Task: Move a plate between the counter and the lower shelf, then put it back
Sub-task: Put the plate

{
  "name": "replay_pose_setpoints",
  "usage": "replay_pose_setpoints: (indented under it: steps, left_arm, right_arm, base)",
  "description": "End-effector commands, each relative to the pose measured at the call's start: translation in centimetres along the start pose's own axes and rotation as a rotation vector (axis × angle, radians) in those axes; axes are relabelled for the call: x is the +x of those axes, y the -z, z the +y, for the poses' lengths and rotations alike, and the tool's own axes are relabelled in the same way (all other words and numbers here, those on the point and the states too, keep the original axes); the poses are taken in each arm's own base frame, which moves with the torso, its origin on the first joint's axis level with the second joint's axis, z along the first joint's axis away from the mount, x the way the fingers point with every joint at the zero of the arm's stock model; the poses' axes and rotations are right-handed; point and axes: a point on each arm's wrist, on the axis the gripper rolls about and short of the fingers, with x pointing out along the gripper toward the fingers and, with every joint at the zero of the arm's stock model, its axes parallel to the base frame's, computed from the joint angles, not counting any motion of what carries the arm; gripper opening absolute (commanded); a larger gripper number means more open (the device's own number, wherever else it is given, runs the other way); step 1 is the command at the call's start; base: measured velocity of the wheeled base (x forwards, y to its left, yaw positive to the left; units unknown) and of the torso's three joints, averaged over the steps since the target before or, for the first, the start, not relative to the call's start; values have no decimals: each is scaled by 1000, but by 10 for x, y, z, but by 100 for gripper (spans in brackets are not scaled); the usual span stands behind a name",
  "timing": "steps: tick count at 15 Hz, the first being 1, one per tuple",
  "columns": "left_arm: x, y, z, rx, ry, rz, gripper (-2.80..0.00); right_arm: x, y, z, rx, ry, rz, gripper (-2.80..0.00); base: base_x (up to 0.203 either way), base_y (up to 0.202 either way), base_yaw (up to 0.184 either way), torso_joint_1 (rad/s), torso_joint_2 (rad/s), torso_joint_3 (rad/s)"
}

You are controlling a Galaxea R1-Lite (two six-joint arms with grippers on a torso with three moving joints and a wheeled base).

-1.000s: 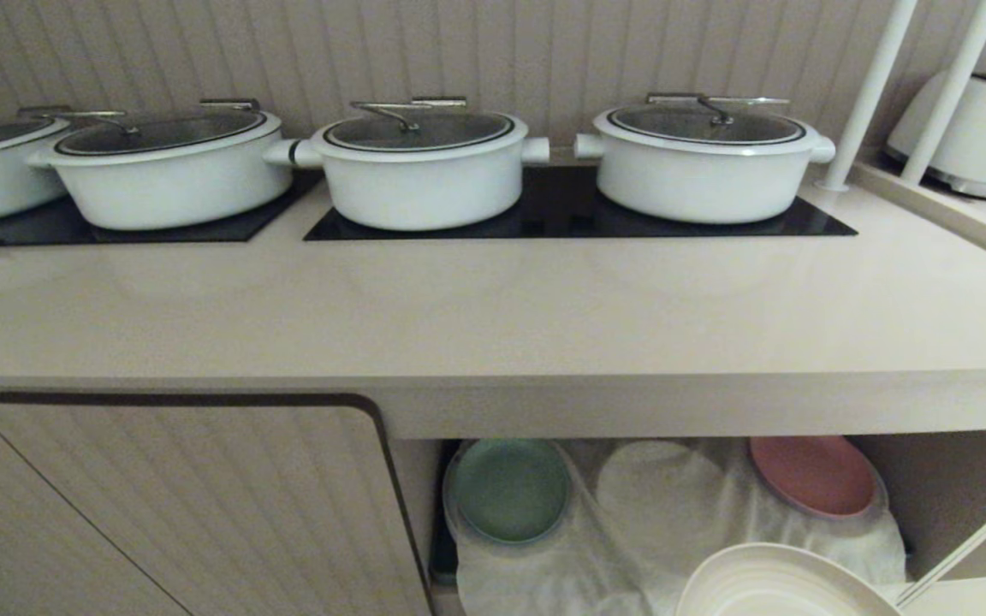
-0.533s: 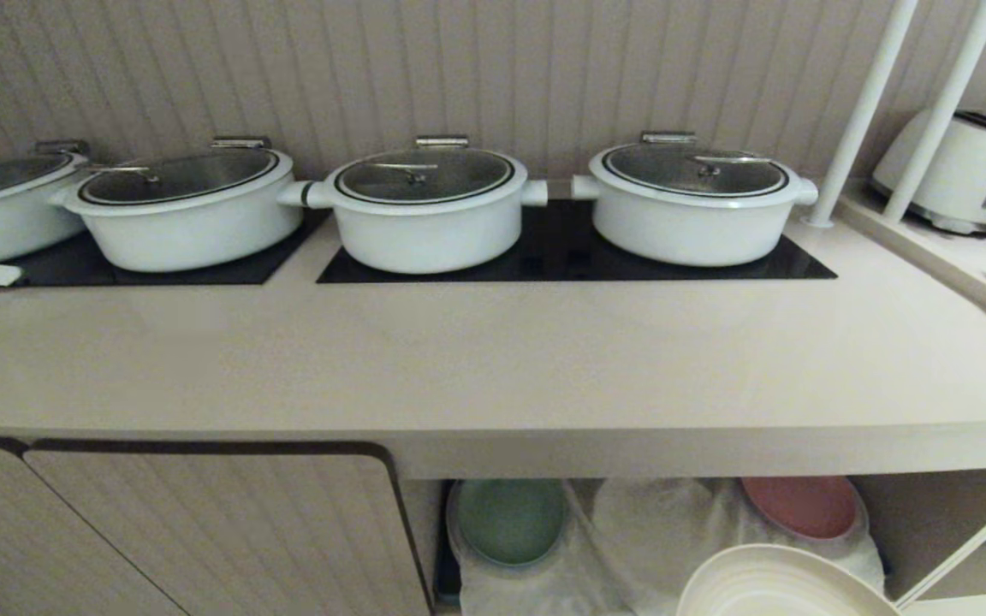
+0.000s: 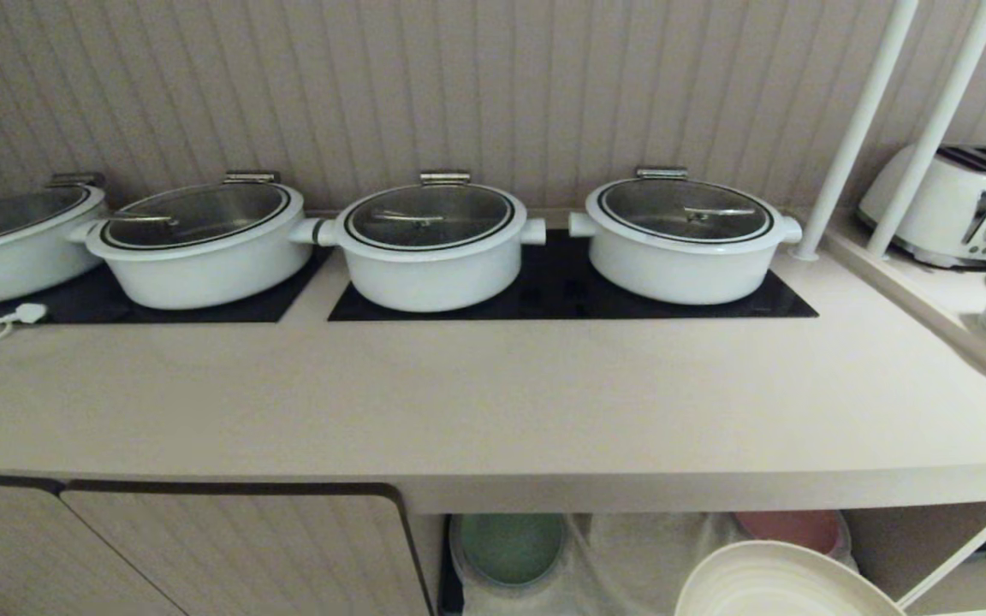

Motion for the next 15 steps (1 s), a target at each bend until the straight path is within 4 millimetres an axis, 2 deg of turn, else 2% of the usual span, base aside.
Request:
replay_pose_setpoints:
  steps: [1, 15]
  left_arm:
    - [0, 0, 0, -1, -1, -1, -280]
    - [0, 0, 0, -1, -1, -1, -280]
  right_arm:
    - [0, 0, 0, 1, -2, 1, -280]
    - [0, -1, 0, 1, -3, -2, -280]
  base:
    - [0, 0, 0, 185, -378, -195]
    - [0, 0, 0, 163, -326, -167]
